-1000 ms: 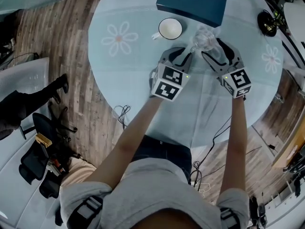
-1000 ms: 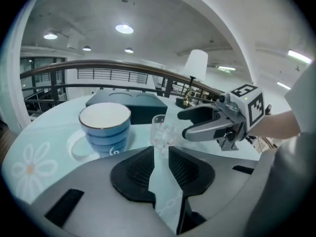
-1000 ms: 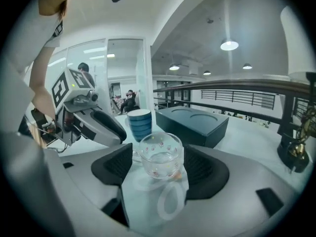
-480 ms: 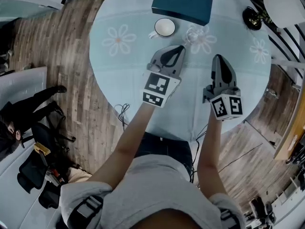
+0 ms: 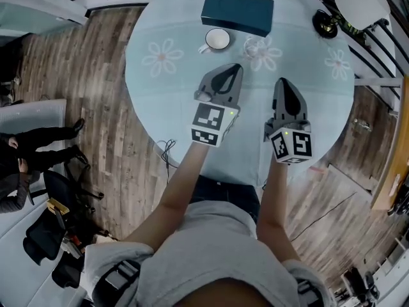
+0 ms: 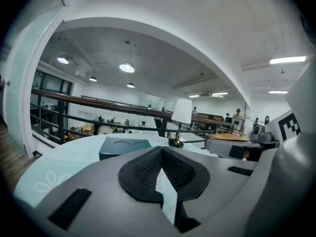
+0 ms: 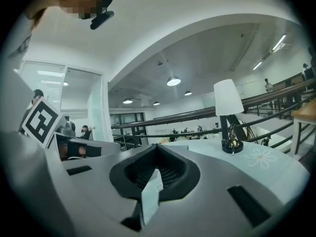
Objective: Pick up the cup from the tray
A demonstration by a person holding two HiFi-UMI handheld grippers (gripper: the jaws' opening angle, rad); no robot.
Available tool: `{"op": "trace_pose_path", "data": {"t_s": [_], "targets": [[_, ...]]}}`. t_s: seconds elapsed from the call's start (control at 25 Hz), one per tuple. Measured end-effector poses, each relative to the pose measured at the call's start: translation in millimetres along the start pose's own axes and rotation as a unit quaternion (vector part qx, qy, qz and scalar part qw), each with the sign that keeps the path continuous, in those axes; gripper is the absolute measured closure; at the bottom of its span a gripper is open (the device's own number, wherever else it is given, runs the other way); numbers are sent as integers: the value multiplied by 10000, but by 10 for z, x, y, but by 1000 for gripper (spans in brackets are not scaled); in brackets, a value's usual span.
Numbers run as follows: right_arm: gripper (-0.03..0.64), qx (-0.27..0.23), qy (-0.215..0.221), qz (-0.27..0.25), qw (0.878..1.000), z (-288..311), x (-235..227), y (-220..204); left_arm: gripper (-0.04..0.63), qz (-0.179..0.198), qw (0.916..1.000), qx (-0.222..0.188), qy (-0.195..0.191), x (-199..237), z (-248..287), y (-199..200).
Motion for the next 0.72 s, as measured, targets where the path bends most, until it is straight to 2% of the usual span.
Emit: {"op": "trace_pose_path", "data": {"t_s": [0.16, 0.36, 0.72], "targets": [[609, -1, -32, -19, 10000, -38, 76, 9, 588, 153, 9999, -33, 51, -41, -43, 64], [609, -44, -136, 46, 9999, -39, 167, 54, 588, 95, 9999, -76, 69, -44, -93, 123], [609, -28, -132, -96, 9999, 22, 219, 91, 588, 211, 9996, -97, 157, -76, -87, 144]]}}
Point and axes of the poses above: the fingertips, and each gripper's own axes: z forward along the fingers, x to its left, y out of its top, the point moved 10 cm from there along -z, backward along the fingers, and after that the axes turned 6 degrees about y, right-handed, at the moved point
